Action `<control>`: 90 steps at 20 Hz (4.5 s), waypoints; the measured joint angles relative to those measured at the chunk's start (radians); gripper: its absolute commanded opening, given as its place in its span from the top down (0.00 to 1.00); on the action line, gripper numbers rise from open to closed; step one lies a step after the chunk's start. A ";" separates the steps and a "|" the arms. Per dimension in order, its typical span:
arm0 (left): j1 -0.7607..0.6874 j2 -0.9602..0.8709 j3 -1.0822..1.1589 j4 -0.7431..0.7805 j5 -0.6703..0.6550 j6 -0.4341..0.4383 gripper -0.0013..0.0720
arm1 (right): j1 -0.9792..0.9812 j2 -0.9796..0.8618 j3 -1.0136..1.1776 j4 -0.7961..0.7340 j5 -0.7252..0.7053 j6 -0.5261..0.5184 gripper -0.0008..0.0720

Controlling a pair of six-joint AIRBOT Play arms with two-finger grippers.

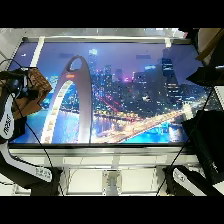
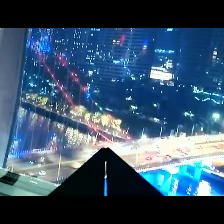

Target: Fold the clothes and pants, and hang the long-sleeved shirts on hangers.

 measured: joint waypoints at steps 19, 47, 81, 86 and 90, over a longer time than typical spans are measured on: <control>-0.829 0.248 0.136 -0.725 -0.197 0.056 0.97 | -0.002 -0.027 0.000 -0.425 -0.024 -0.142 0.96; -0.251 0.404 -0.098 -0.526 -0.266 -0.075 0.45 | -0.007 -0.370 -0.637 0.160 -0.438 -0.230 0.30; 0.192 0.139 -0.167 -0.614 0.187 -0.220 0.03 | 0.384 -1.090 0.274 0.170 -0.255 -0.024 0.32; 0.192 0.112 -0.167 -0.615 0.193 -0.208 0.97 | 0.423 -1.109 0.293 0.151 -0.251 -0.034 0.96; 0.192 0.117 -0.167 -0.615 0.193 -0.178 0.97 | 0.416 -1.107 0.406 0.158 -0.246 -0.043 0.96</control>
